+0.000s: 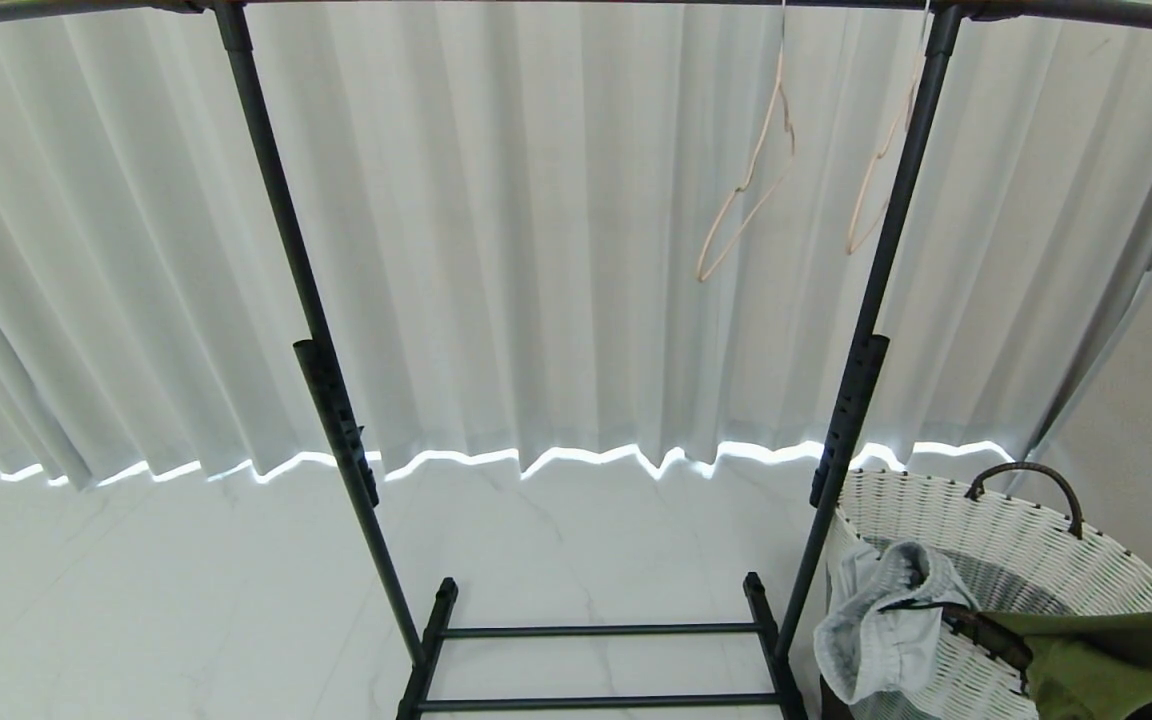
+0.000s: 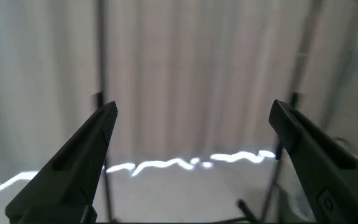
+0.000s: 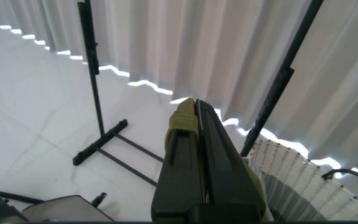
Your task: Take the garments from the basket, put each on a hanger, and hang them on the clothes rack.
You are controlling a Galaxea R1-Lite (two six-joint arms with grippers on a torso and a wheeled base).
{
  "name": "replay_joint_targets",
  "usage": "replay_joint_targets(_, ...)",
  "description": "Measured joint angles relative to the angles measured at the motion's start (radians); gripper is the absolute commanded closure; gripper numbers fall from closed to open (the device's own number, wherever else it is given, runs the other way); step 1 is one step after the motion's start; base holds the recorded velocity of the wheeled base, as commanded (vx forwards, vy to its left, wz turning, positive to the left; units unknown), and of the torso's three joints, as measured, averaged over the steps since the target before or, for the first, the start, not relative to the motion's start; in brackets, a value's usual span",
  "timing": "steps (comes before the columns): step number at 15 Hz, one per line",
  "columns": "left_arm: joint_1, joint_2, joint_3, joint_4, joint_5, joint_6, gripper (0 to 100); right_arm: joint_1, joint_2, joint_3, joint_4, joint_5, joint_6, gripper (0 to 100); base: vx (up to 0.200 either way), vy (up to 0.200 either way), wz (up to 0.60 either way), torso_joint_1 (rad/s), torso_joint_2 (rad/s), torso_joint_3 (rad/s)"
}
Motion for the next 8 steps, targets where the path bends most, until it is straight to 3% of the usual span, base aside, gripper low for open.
replay_joint_targets(2, 0.000, 0.102, -0.044, -0.001, -0.181, -0.001, 0, 0.004, 0.003, -0.001, 0.001, 0.000, 0.006, 100, 0.000, 0.000, 0.00, 0.000, 0.00, 0.000)
replay_joint_targets(4, 0.000, 0.205, -0.068, -0.003, -0.302, 0.000, 0, 0.008, 0.015, -0.016, -0.001, 0.000, 0.006, 100, 0.000, 0.000, 0.00, 0.000, 0.00, 0.000)
replay_joint_targets(6, -0.001, 0.336, -0.110, -0.004, -0.380, 0.000, 0, 0.009, 0.032, -0.028, -0.003, 0.000, 0.006, 100, 0.000, 0.000, 0.00, 0.000, 0.00, 0.000)
replay_joint_targets(8, -0.003, 0.488, -0.165, -0.006, -0.399, 0.002, 0, 0.010, 0.051, -0.037, -0.003, -0.002, 0.004, 100, 0.000, 0.000, 0.00, 0.000, 0.00, 0.000)
